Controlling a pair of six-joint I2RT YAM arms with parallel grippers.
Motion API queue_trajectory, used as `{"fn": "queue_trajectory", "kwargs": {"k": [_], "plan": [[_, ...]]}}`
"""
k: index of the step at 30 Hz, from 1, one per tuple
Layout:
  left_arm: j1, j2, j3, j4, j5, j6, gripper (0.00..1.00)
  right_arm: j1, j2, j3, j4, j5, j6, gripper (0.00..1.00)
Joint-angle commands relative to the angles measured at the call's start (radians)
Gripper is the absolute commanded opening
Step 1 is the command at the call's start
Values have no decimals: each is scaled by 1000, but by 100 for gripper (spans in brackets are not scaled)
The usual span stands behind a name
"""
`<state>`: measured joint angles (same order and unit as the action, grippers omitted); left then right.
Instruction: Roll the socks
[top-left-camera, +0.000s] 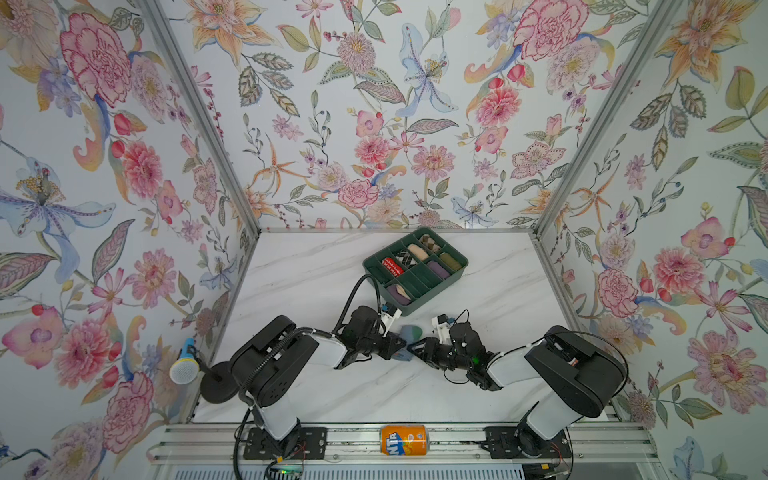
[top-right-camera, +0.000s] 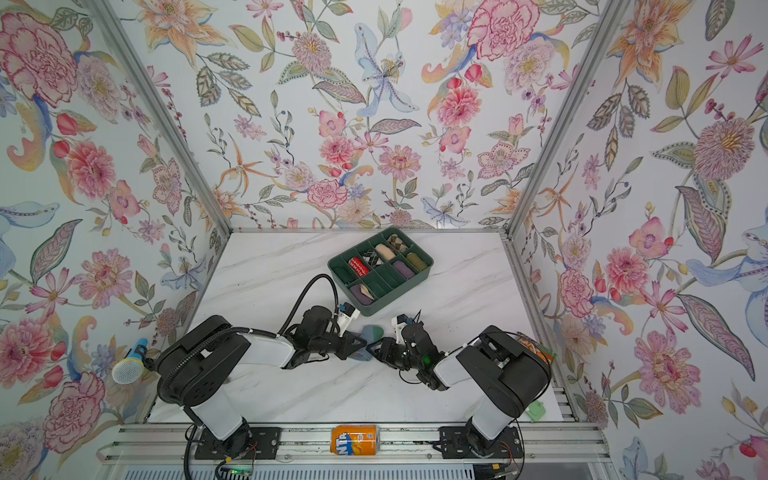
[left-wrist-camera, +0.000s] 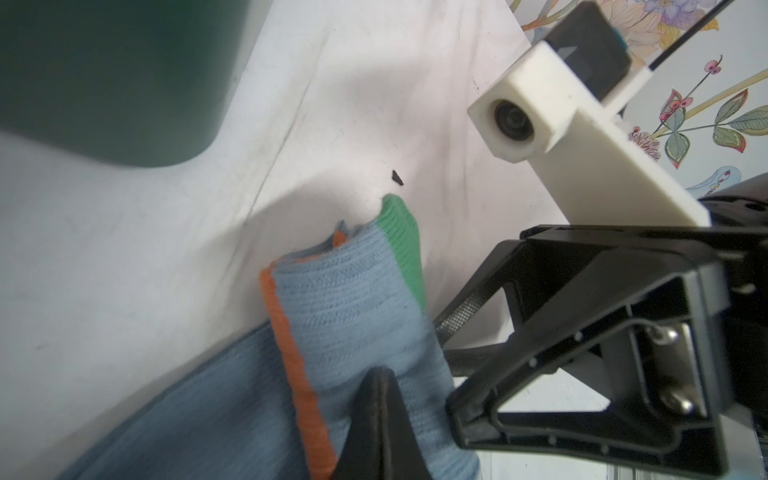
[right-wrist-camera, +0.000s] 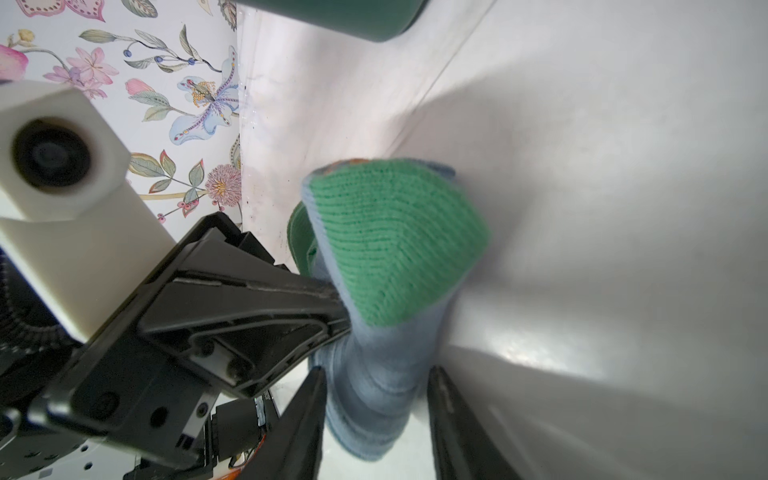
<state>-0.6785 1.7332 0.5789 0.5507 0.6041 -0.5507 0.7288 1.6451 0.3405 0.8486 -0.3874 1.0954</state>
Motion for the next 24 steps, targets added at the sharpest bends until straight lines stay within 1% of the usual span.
{"fn": "queue_trajectory", "kwargs": {"k": [1, 5, 13, 20, 24], "plan": [[13, 52, -56, -176, -31, -10, 0, -2, 38, -7, 57, 19, 27, 42], [14, 52, -59, -170, -27, -15, 0, 2, 77, -6, 102, 23, 47, 41], [13, 51, -62, -149, -9, -31, 0, 15, 134, 16, 115, 22, 53, 30], [13, 41, -56, -169, -7, -23, 0, 12, 121, 33, 17, 36, 19, 13], [14, 27, -51, -201, -22, -10, 0, 14, 88, 49, -63, 50, -17, 8]]}}
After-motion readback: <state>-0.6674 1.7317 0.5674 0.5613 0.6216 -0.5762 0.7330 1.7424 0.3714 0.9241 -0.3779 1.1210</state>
